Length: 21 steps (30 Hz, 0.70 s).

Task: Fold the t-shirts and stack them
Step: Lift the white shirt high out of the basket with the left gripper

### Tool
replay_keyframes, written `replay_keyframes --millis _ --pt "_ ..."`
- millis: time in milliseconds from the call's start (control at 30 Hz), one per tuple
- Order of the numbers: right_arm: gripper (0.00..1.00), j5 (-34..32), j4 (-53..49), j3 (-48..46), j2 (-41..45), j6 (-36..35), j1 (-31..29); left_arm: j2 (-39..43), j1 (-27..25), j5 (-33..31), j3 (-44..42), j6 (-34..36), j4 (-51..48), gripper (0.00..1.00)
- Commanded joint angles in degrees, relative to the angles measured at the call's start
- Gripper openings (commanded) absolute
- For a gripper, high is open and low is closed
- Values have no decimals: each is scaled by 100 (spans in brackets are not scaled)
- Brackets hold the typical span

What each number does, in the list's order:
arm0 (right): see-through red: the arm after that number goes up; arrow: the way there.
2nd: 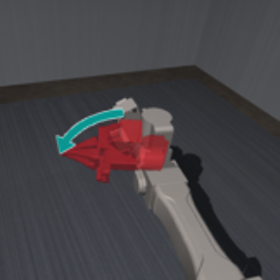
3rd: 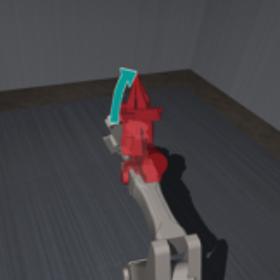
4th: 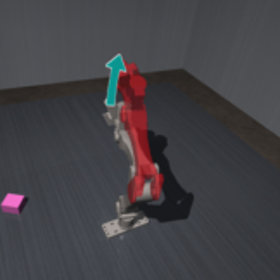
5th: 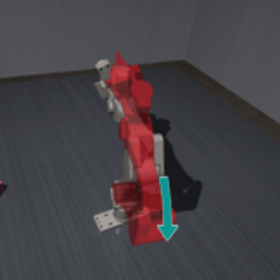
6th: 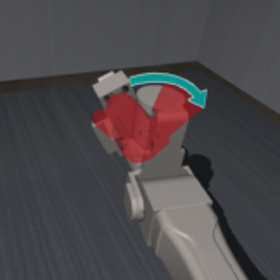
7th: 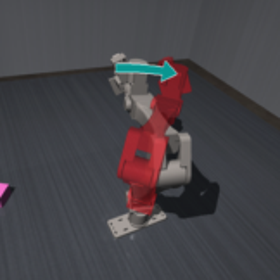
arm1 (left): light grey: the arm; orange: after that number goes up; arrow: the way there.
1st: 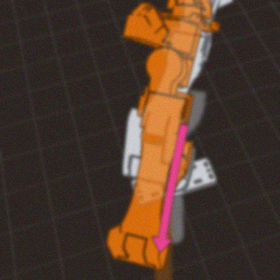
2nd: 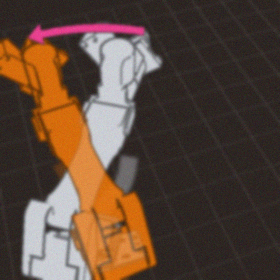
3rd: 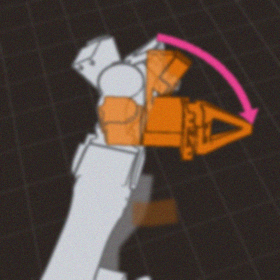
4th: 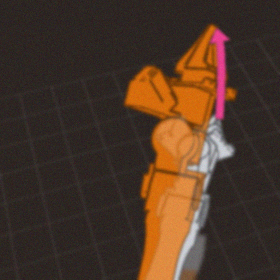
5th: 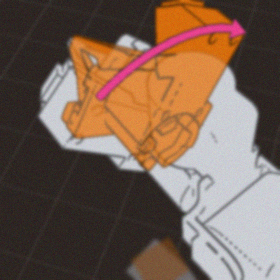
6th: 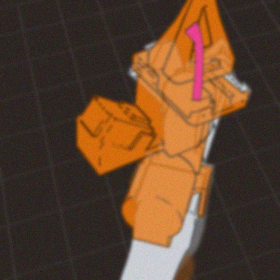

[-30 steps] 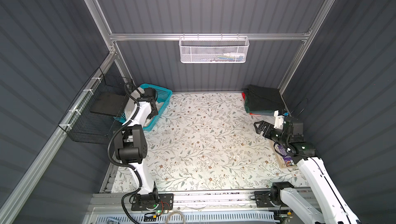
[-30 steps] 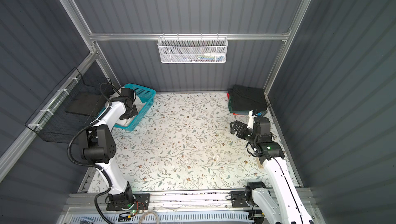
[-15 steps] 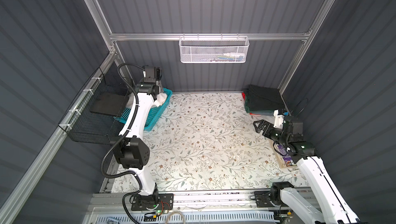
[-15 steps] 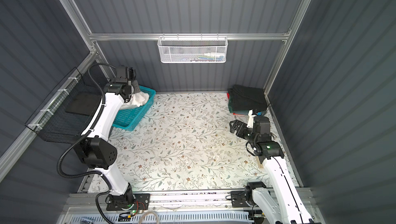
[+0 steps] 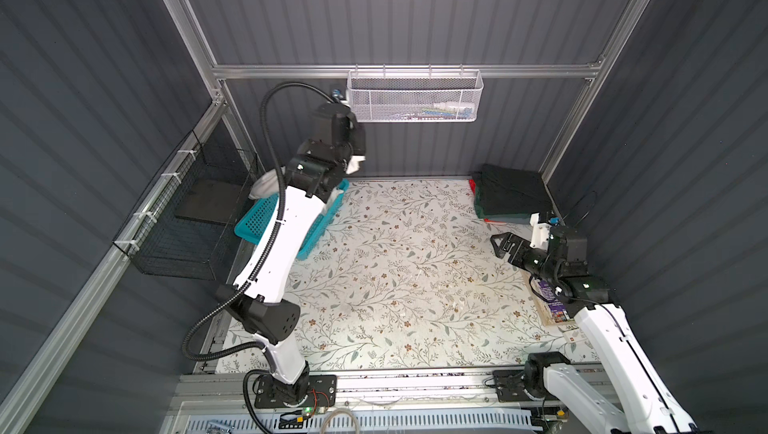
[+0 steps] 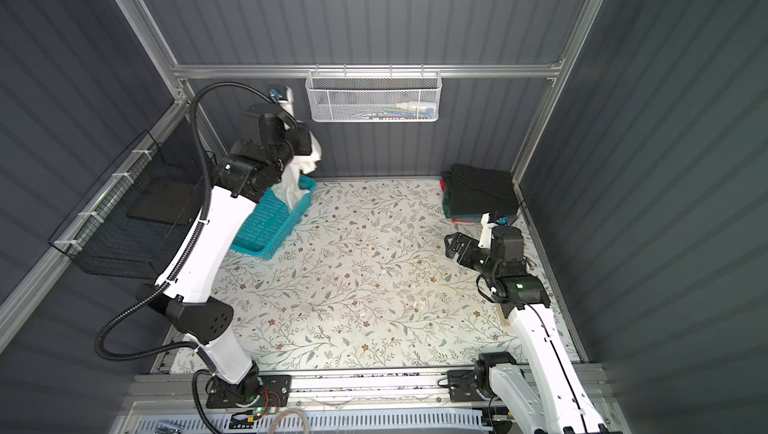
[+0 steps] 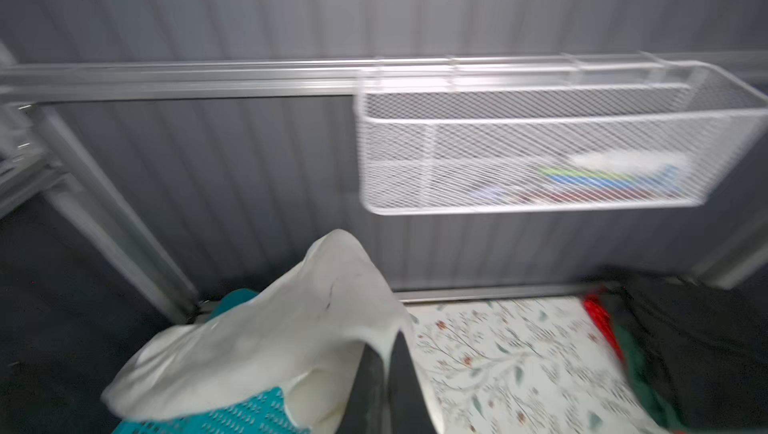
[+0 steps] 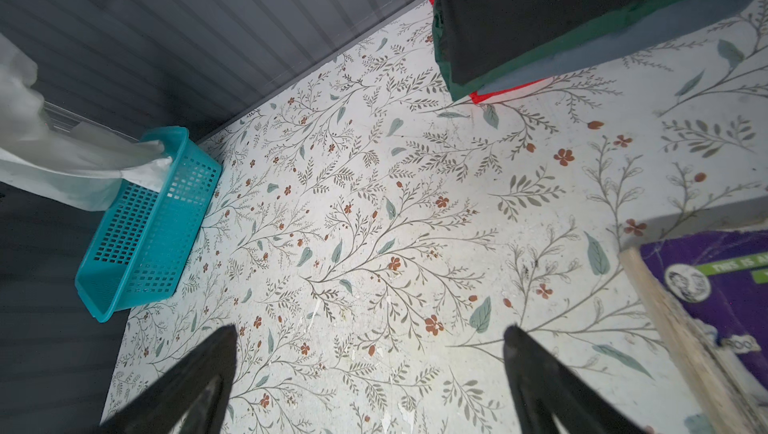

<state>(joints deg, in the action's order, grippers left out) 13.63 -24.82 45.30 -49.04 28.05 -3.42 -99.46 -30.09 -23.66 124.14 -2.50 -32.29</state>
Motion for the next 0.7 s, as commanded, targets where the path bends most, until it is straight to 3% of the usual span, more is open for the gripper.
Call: replay_keyframes --millis 0,167,367,500,667 --pt "99 76 78 -90 59 -94 3 465 -497 134 -242 862 947 0" --pt "99 88 82 -116 18 -103 -1 209 -577 -254 141 1187 967 0" --pt "99 178 201 -186 31 67 -1 115 -695 729 173 612 1101 0" --pt "99 225 223 -206 35 32 -1 3 -1192 652 219 1058 1183 0" --pt "99 263 223 -206 -109 46 -3 -252 -1228 1106 1013 1264 1280 0"
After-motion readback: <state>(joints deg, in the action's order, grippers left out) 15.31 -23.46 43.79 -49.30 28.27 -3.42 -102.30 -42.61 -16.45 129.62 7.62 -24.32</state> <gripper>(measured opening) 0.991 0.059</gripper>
